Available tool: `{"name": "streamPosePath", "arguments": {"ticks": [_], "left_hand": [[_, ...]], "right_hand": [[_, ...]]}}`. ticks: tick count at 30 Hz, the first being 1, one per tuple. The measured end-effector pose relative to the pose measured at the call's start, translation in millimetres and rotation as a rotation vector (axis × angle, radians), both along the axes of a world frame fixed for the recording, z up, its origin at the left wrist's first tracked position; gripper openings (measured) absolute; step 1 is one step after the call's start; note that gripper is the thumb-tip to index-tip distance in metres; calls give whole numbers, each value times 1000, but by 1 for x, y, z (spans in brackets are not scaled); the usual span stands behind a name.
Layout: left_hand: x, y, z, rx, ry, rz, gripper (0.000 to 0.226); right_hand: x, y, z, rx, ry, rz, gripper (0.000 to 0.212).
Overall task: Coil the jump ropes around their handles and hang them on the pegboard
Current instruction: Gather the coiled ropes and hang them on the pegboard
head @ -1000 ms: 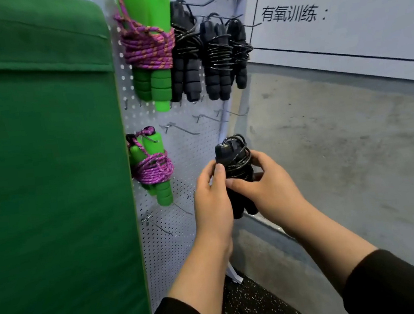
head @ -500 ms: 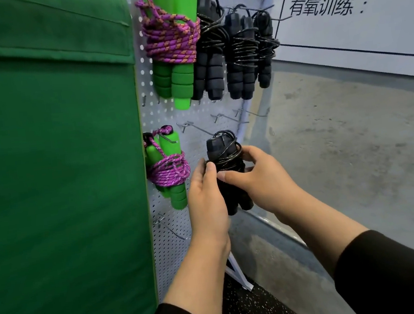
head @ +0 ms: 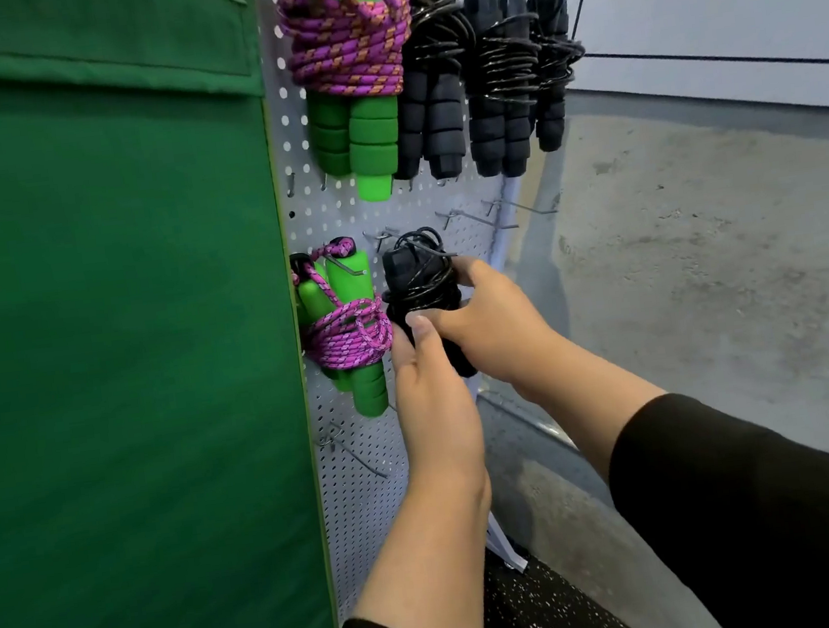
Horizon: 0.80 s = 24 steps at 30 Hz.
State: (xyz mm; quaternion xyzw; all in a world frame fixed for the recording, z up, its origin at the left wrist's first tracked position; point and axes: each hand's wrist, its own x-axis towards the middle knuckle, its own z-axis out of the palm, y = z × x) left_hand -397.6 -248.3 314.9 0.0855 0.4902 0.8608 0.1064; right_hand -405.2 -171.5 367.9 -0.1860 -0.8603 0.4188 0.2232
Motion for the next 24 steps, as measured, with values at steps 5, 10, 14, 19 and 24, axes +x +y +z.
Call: {"name": "streamPosePath", "arguments": {"ticks": [5,10,14,19,24], "left_hand": [[-4,5,-1,-28,-5,9,48],[-5,8,-2,-32,-37,37,49],[-3,4,-3,-95,-69,38,56],[21,1,-9,-235,-186,-6,64],[64,15,-43,-426,-169,-165,69]], "right_hand": [[-13,0,-6,-13,15,0,55],[-10,4,-10,-26,30,44,66],[12,9,-11,-76,6,53,82],[60,23,-31,-47,-5,-43,67],[133,40,-75,-91,-26,-181,43]]}}
